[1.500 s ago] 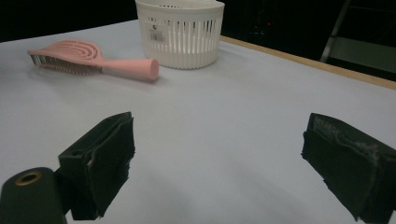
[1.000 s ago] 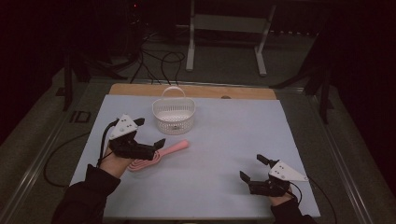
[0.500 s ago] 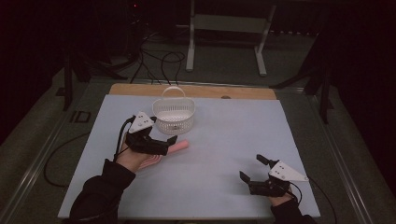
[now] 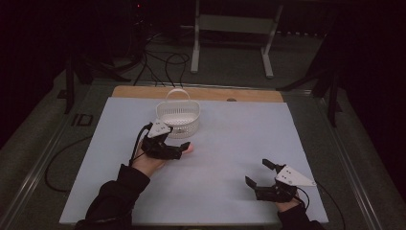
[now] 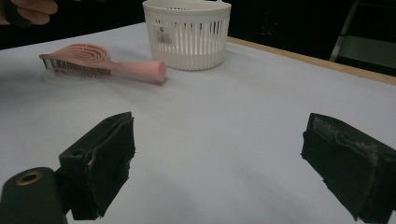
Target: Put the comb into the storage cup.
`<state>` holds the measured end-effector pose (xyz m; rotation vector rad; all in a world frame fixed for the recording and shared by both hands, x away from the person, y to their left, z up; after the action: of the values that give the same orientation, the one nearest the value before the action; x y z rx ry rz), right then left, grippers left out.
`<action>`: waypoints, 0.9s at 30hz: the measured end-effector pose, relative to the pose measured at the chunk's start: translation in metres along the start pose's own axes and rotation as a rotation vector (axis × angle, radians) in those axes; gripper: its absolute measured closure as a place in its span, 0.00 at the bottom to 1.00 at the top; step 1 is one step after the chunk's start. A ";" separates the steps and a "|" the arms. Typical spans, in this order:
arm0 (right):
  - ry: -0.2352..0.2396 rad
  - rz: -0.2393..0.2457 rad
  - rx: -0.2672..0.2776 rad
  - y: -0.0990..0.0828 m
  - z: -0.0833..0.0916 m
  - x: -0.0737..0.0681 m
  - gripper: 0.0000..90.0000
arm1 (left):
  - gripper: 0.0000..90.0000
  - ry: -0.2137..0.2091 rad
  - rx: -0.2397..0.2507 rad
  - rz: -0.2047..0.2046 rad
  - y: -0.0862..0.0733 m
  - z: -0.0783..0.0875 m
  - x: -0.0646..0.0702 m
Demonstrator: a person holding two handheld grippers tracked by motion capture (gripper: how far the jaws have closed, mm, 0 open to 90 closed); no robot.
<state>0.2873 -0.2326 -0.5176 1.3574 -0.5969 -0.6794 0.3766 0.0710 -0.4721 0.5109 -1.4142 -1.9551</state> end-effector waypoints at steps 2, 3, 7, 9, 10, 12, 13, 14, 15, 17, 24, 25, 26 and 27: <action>0.000 0.004 0.003 0.000 0.000 0.000 0.10 | 0.18 0.011 -0.013 0.008 -0.003 -0.004 -0.001; 0.002 0.003 0.005 0.000 0.000 0.000 0.10 | 0.18 0.011 -0.021 0.010 -0.004 -0.006 -0.001; 0.000 0.004 0.003 0.000 0.000 0.000 0.10 | 0.27 0.024 -0.050 0.011 -0.011 -0.013 -0.002; -0.001 0.002 0.002 0.000 0.001 0.001 0.10 | 0.33 0.037 -0.064 0.011 -0.014 -0.015 -0.003; 0.000 -0.001 0.000 0.000 0.001 0.001 0.10 | 0.37 0.036 -0.072 0.016 -0.015 -0.016 -0.003; 0.001 0.000 0.000 0.000 0.001 0.000 0.10 | 0.41 0.056 -0.088 0.012 -0.017 -0.019 -0.004; 0.001 0.001 0.002 0.000 0.001 0.000 0.10 | 0.44 0.058 -0.098 0.017 -0.019 -0.020 -0.004; 0.001 0.002 0.001 0.000 0.001 0.000 0.10 | 0.48 0.067 -0.104 0.018 -0.019 -0.022 -0.005; 0.004 0.000 0.001 0.000 0.000 0.000 0.10 | 0.52 0.074 -0.107 0.018 -0.020 -0.022 -0.005; 0.003 0.003 0.000 0.000 0.001 0.000 0.10 | 0.58 0.081 -0.132 0.023 -0.022 -0.025 -0.006; 0.003 0.004 0.003 0.000 0.001 0.000 0.10 | 0.78 0.130 -0.211 0.029 -0.032 -0.036 -0.010; 0.002 0.005 0.005 0.000 0.001 0.000 0.10 | 0.81 0.138 -0.217 0.027 -0.033 -0.037 -0.011; 0.002 0.004 0.003 0.000 0.001 0.000 0.10 | 0.84 0.142 -0.227 0.027 -0.033 -0.039 -0.011; 0.004 -0.002 0.002 0.000 0.001 0.000 0.10 | 0.86 0.150 -0.242 0.023 -0.034 -0.040 -0.012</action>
<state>0.2869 -0.2333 -0.5178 1.3612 -0.5936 -0.6773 0.4012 0.0594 -0.5185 0.5133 -1.0694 -1.9909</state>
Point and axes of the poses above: each handheld gripper's, and its own axes: z roughly backward along the jaws, y roughly out of its top, x roughly to its right, the point moved 7 cm from there along -z, roughly forward along the jaws, and after that the axes turned 11 degrees about x, right-handed, at the moved point
